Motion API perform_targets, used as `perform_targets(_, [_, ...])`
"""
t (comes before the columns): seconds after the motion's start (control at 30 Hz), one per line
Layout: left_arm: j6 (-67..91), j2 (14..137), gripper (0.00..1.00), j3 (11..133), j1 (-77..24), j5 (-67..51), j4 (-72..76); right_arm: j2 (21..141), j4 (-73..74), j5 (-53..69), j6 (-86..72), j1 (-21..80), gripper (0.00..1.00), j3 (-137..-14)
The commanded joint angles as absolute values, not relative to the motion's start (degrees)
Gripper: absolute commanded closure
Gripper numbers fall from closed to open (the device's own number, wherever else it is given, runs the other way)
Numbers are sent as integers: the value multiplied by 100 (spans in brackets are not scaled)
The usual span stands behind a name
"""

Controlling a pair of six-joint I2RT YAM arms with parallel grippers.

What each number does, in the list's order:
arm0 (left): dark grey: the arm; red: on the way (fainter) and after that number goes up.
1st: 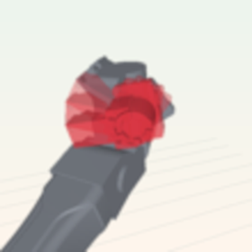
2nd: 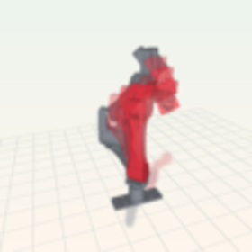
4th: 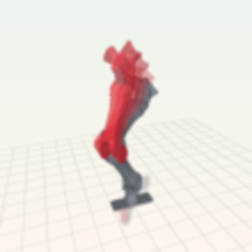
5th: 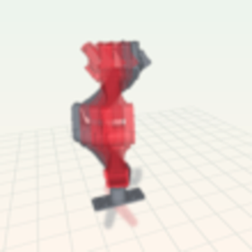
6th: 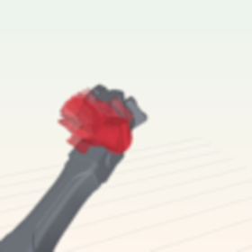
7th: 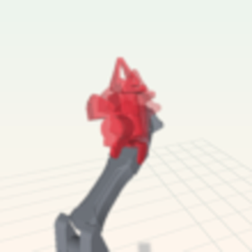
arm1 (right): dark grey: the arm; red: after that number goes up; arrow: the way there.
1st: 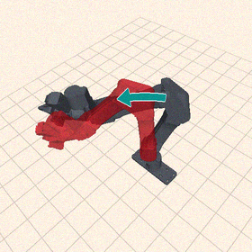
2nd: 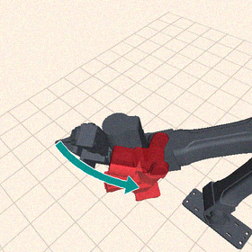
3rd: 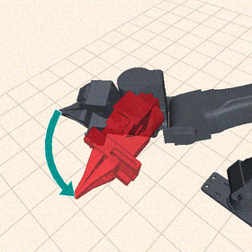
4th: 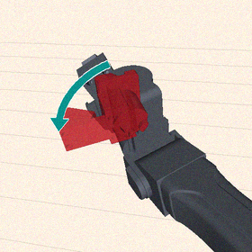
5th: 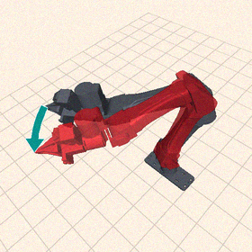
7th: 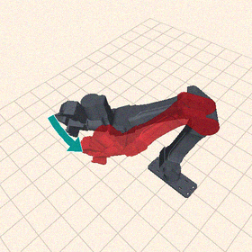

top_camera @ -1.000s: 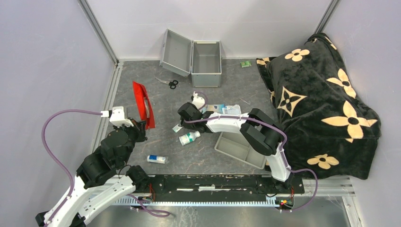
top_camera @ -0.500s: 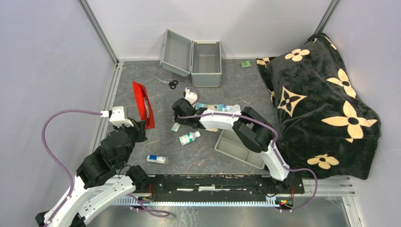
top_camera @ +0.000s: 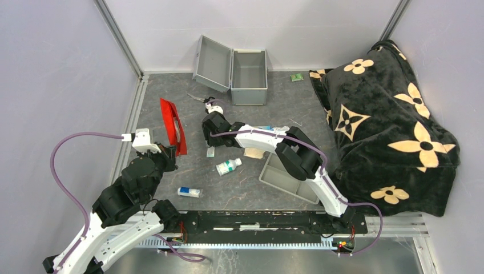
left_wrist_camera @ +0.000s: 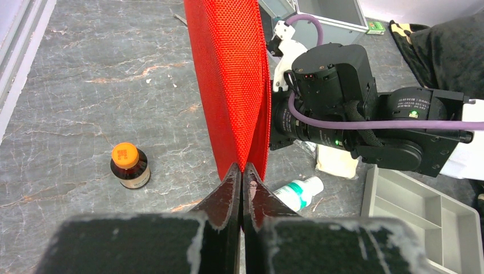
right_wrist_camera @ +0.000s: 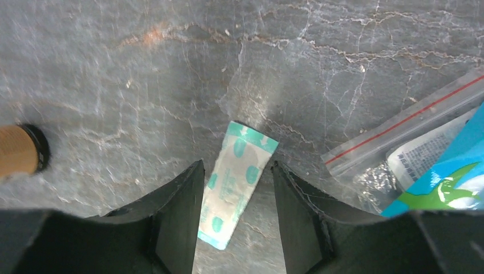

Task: Organize the medicine kit
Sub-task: Pick up the medical item at the center of the board.

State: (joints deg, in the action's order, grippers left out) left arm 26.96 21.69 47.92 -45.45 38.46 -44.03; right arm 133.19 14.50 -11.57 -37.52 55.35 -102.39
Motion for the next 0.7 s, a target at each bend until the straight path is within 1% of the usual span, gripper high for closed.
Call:
perform_targets(0.0, [2549, 2119, 97, 4797, -4553, 3867, -4137, 13415, 2087, -844, -2770, 5474, 47, -10607])
perform_targets(0.1, [2549, 2094, 97, 4790, -4553, 3850, -4132, 13388, 2463, -1086, -2425, 5467, 47, -10701])
perform_targets(0.23, [2541, 2087, 97, 4798, -4553, 3824, -4122, 13205, 2261, -946, -2410, 5468, 46, -10320])
perform_targets(0.47, [2540, 1983, 97, 4784, -4553, 3823, -4122, 13412, 2548, -819, -2169, 5560, 46, -10652])
perform_targets(0.57, [2532, 2002, 97, 4790, -4552, 3817, -4122, 13335, 2676, -1131, -1899, 5581, 47, -10481])
perform_targets(0.67, [2524, 2017, 97, 4790, -4553, 3798, -4122, 13078, 2533, -1555, -1327, 5553, 48, -10023])
